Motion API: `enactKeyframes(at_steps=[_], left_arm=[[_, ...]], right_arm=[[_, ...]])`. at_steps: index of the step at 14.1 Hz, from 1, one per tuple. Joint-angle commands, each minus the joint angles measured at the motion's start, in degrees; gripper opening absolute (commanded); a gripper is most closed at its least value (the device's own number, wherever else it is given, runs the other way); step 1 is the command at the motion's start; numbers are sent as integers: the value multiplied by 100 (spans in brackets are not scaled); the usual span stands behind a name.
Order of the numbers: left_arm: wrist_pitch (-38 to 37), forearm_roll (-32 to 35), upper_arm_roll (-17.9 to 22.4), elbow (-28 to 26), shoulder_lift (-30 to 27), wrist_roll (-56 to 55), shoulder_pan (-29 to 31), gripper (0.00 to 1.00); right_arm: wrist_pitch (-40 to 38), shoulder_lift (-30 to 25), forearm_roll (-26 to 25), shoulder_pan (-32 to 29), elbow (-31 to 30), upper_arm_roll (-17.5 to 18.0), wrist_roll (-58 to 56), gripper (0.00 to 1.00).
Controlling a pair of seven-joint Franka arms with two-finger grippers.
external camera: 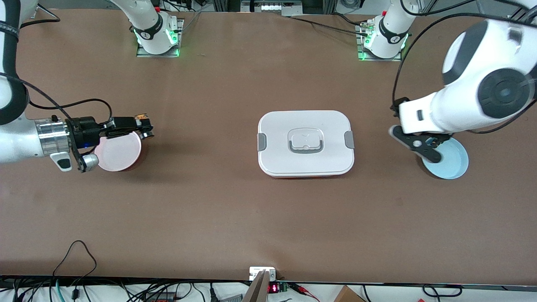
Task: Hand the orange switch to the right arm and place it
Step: 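Move the switch over the white plate with the right gripper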
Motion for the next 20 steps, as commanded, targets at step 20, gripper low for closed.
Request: enactKeyframes(at_steps=[20], left_arm=[[1756,-562,1460,-2421,-2166,-1872,-198,100]], right_arm=[[6590,-597,-4606,-232,-4544,19,-321,0]])
